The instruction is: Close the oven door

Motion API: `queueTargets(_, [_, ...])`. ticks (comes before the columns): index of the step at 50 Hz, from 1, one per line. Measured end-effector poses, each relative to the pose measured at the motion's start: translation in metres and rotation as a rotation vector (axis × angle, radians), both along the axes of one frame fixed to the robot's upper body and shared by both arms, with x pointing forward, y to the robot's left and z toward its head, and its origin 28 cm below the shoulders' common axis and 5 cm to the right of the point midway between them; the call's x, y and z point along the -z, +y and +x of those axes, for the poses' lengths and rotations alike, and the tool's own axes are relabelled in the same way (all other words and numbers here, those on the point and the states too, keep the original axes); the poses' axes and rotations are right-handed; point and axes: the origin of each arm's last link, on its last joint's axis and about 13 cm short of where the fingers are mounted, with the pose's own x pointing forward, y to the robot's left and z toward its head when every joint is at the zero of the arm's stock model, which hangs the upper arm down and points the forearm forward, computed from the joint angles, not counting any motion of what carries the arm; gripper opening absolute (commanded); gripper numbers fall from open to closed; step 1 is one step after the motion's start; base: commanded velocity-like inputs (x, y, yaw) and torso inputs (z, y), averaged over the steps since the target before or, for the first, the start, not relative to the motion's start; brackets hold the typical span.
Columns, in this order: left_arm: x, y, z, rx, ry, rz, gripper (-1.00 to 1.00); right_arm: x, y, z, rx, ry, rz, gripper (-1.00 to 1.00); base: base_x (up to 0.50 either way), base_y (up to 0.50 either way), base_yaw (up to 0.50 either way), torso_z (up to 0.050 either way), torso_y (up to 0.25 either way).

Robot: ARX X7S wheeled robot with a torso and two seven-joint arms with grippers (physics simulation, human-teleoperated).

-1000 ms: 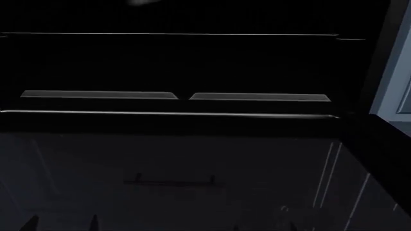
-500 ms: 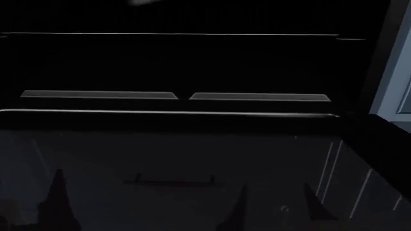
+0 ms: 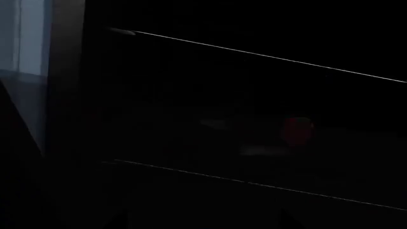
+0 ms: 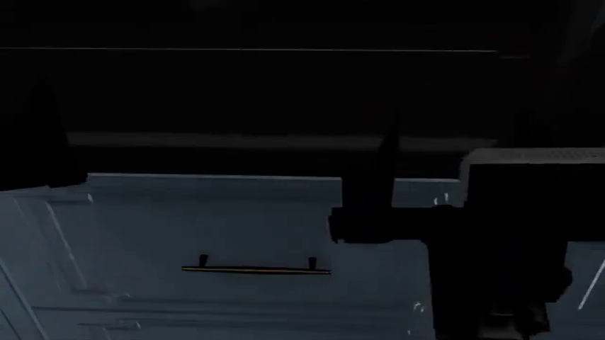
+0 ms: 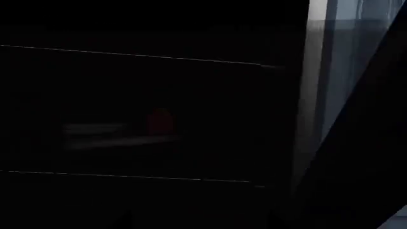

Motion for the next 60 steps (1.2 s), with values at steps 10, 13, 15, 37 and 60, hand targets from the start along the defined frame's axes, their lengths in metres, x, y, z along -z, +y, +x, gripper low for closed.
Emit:
queueTargets(10, [-0.051, -0.001, 0.018, 0.033, -0.047, 0.012, 1.00, -0.053, -0.001, 0.017, -0.008, -0.066, -0.062, 1.00, 0.00, 0.00, 0.00, 0.000, 0.000])
queueTargets(13, [-0.065, -0.002, 0.030, 0.038, -0.053, 0.019, 1.00, -0.070, -0.001, 0.025, -0.013, -0.089, -0.085, 1.00, 0.00, 0.00, 0.00, 0.000, 0.000])
queueTargets(15, [-0.074, -0.002, 0.038, 0.040, -0.055, 0.021, 1.00, -0.082, -0.001, 0.031, -0.018, -0.102, -0.095, 1.00, 0.00, 0.00, 0.00, 0.000, 0.000])
queueTargets(37, [-0.161, -0.013, 0.132, 0.001, -0.049, 0.040, 1.00, -0.173, -0.007, 0.117, -0.066, -0.108, -0.034, 1.00, 0.00, 0.00, 0.00, 0.000, 0.000])
queueTargets(60, [-0.198, -0.031, 0.160, -0.019, 0.037, -0.032, 1.00, -0.201, 0.004, 0.182, -0.030, 0.045, 0.032, 1.00, 0.03, 0.00, 0.00, 0.004, -0.004])
